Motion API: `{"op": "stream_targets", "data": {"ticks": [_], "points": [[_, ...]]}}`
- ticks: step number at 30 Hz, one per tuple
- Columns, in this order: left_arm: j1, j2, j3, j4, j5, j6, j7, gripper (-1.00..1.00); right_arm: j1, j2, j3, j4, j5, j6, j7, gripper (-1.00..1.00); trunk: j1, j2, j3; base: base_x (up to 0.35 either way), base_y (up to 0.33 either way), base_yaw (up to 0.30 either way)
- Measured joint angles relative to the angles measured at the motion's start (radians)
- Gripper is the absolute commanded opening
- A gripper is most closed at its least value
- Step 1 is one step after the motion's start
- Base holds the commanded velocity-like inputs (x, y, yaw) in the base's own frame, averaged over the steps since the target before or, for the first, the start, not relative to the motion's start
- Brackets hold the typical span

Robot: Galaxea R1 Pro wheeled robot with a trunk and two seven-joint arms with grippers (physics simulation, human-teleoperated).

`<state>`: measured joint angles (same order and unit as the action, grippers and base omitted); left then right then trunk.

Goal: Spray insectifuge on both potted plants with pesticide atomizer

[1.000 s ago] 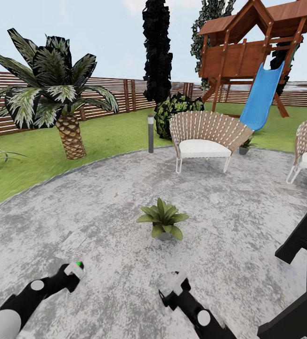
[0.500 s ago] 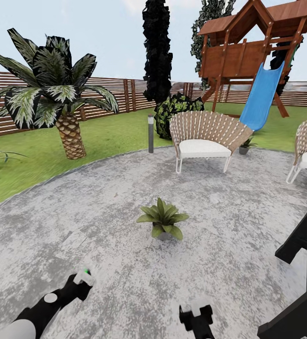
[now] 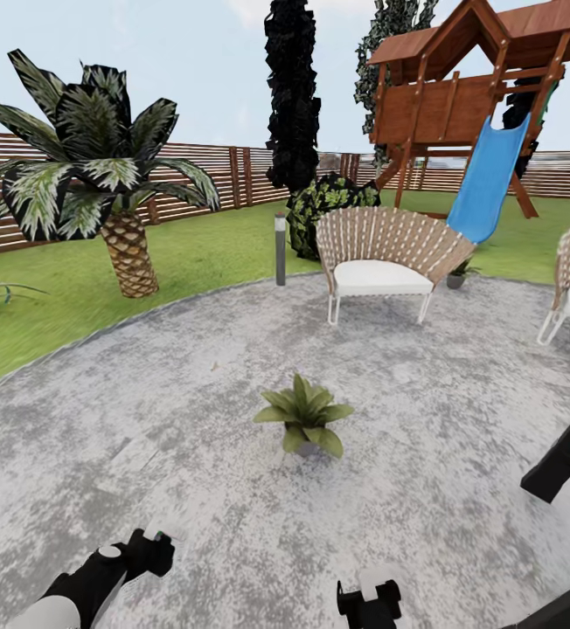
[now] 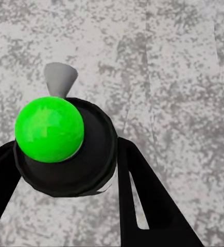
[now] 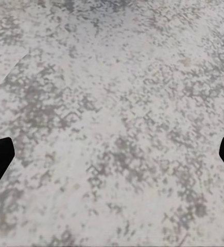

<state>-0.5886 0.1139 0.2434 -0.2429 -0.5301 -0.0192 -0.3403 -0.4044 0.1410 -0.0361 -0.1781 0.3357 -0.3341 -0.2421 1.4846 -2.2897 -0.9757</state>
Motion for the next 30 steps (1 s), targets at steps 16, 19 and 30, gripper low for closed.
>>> {"op": "stream_targets", "data": {"ticks": [16, 19, 30], "points": [[-0.008, -0.035, -0.007, 0.001, -0.009, 0.049, 0.001, -1.00, 0.002, 0.000, 0.001, 0.035, 0.003, -0.003, 0.003, 1.00, 0.001, 0.000, 0.000, 0.156, 0.260, 0.000], [-0.008, -0.035, -0.007, 0.001, -0.008, 0.050, 0.000, -1.00, 0.002, 0.000, 0.000, 0.035, 0.002, -0.003, 0.001, 1.00, 0.001, 0.000, 0.000, 0.002, 0.309, 0.000], [-0.009, -0.036, -0.005, 0.002, -0.005, 0.111, -0.002, -1.00, 0.002, -0.002, -0.002, 0.062, 0.000, -0.002, 0.001, 1.00, 0.000, 0.000, 0.002, 0.120, 0.167, -0.123]]}}
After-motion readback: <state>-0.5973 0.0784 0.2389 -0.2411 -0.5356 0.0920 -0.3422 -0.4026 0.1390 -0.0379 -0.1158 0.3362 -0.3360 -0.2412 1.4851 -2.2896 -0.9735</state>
